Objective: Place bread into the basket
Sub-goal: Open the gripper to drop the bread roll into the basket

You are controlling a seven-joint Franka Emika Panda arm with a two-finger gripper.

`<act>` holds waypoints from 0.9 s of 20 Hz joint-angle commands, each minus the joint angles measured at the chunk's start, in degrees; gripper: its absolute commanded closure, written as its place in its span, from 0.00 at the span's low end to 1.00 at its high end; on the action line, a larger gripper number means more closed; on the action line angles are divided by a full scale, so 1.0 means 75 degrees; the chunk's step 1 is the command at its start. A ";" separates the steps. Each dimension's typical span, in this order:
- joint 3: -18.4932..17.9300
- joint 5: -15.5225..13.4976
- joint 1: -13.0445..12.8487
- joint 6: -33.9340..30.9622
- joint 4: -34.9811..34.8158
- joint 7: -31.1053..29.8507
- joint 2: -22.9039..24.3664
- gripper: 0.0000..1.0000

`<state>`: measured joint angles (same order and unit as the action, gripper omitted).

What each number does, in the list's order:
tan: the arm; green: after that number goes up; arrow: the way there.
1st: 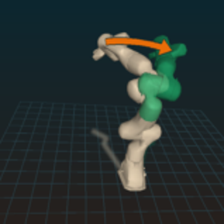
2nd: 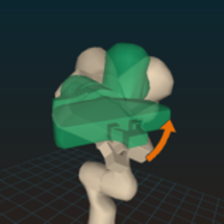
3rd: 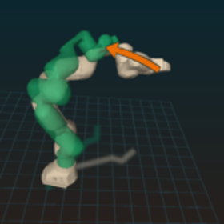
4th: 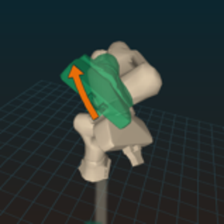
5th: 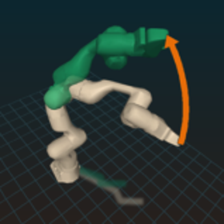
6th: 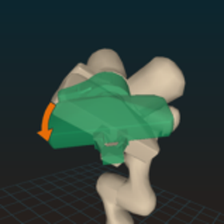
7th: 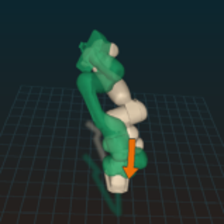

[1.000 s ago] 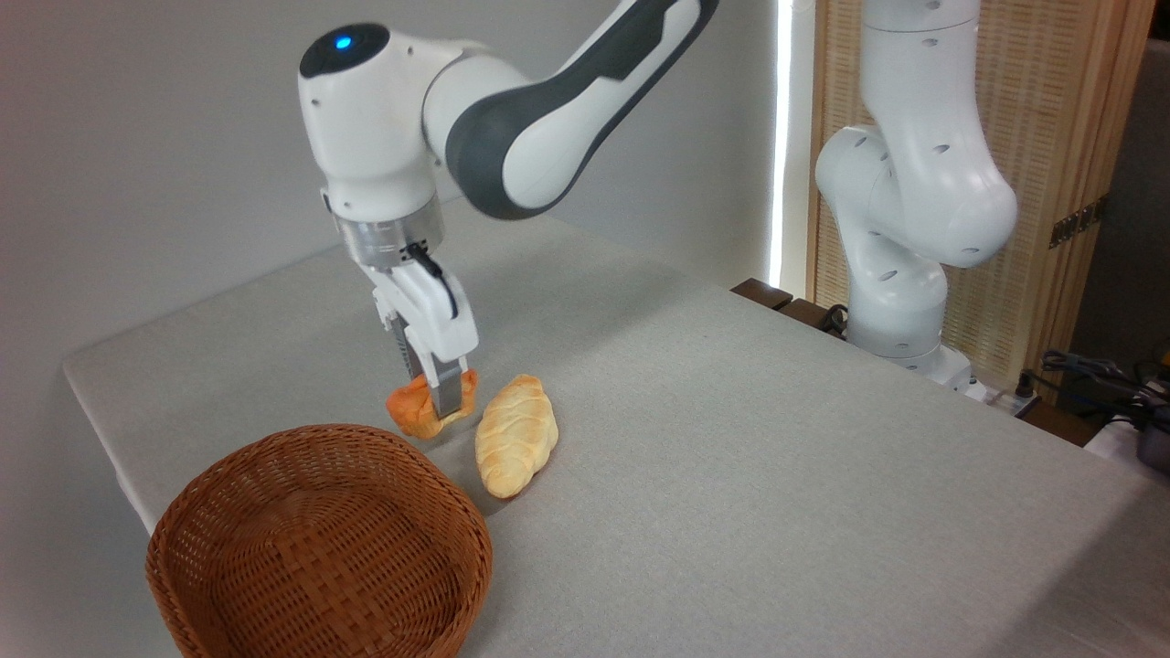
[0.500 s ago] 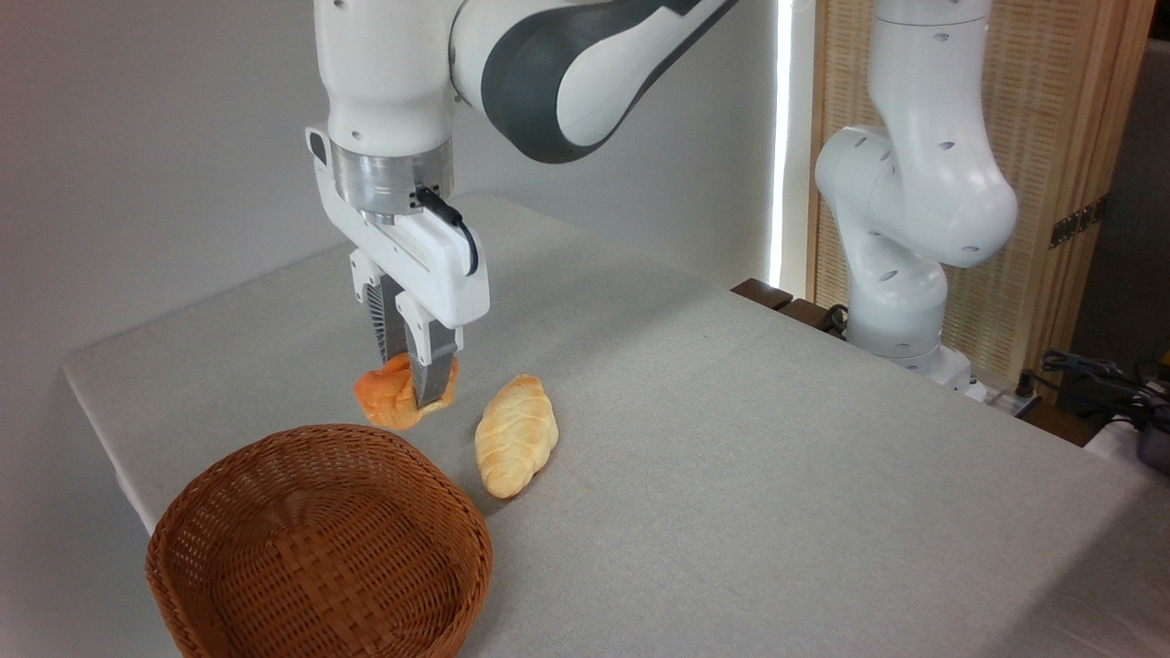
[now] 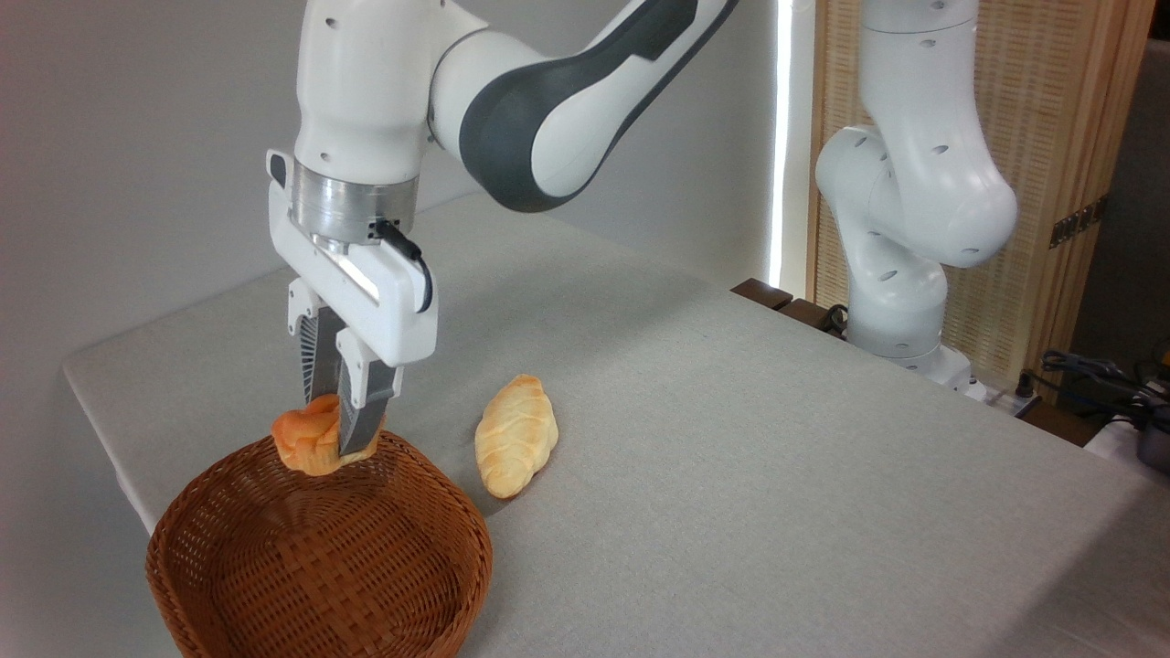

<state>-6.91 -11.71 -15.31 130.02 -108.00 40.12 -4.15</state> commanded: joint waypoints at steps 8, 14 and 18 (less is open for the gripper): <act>-0.0004 0.0014 -0.0079 0.0195 0.0127 0.0030 -0.0126 0.00; -0.0016 0.0026 -0.0067 -0.0213 0.0115 -0.0006 0.0038 0.00; -0.0098 0.0049 -0.0021 -0.1536 0.0127 -0.0076 0.0424 0.00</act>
<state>-7.01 -11.71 -15.56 125.71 -107.32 40.09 -3.61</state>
